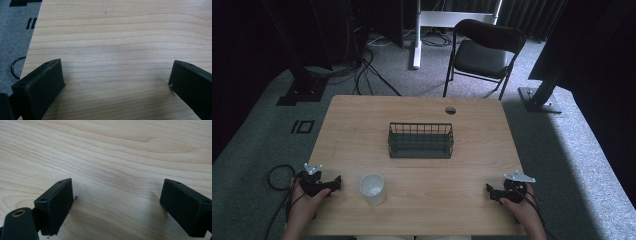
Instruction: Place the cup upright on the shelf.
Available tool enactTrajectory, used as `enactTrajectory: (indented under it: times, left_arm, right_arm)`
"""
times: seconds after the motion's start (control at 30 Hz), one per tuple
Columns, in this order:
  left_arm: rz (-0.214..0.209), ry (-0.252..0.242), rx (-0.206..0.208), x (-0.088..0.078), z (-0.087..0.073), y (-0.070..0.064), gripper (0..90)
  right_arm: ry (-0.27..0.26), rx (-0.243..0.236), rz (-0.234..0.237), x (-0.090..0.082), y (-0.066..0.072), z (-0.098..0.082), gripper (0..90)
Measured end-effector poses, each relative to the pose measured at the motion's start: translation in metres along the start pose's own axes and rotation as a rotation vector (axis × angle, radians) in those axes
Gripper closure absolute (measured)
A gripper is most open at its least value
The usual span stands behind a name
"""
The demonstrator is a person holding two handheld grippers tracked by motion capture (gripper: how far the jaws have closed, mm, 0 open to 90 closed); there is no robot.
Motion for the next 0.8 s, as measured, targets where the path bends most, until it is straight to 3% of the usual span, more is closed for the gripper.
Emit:
enactTrajectory:
  times: [0.8]
  left_arm:
    - [0.0, 0.0, 0.0, 0.0, 0.0, 0.0, 0.1]
  right_arm:
    - [0.002, -0.011, 0.011, 0.0038, -0.0002, 0.0038, 10.5]
Point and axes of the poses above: each handheld gripper's, and its own axes: x roughly forward along the jaws, z roughly out of its top, y roughly to its left, the point moved 8 cm from there along x, roughly forward along the jaws, and after that the axes turned 8 degrees about z, right-handed, at the moved point
